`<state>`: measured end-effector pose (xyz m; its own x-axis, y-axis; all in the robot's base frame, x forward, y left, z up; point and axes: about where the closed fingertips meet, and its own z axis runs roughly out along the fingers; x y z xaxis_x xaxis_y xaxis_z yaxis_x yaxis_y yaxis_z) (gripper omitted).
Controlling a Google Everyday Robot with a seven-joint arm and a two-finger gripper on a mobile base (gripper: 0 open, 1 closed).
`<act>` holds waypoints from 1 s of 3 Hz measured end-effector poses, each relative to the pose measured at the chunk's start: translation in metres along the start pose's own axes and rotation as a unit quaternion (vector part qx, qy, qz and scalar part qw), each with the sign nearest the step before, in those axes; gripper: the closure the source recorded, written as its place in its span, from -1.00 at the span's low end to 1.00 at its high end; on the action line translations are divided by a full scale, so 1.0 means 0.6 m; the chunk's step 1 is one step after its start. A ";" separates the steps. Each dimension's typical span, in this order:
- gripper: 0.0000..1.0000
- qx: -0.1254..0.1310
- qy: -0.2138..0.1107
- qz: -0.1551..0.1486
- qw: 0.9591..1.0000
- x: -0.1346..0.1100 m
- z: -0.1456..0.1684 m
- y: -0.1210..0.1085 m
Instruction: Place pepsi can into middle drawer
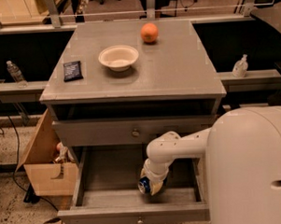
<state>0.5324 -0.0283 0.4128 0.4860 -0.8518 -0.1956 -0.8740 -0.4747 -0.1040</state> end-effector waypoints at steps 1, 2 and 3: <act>-1.00 -0.002 -0.001 0.000 1.000 -0.001 0.004 0.003; -1.00 -0.002 -0.001 0.000 1.000 -0.001 0.004 0.003; -1.00 -0.009 0.007 -0.024 1.000 0.005 -0.012 0.000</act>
Offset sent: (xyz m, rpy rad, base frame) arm -0.0010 0.0001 -0.0012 -0.0004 0.0026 0.0009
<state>0.5340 -0.0323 0.4194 0.5277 -0.8306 -0.1776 -0.8493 -0.5191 -0.0959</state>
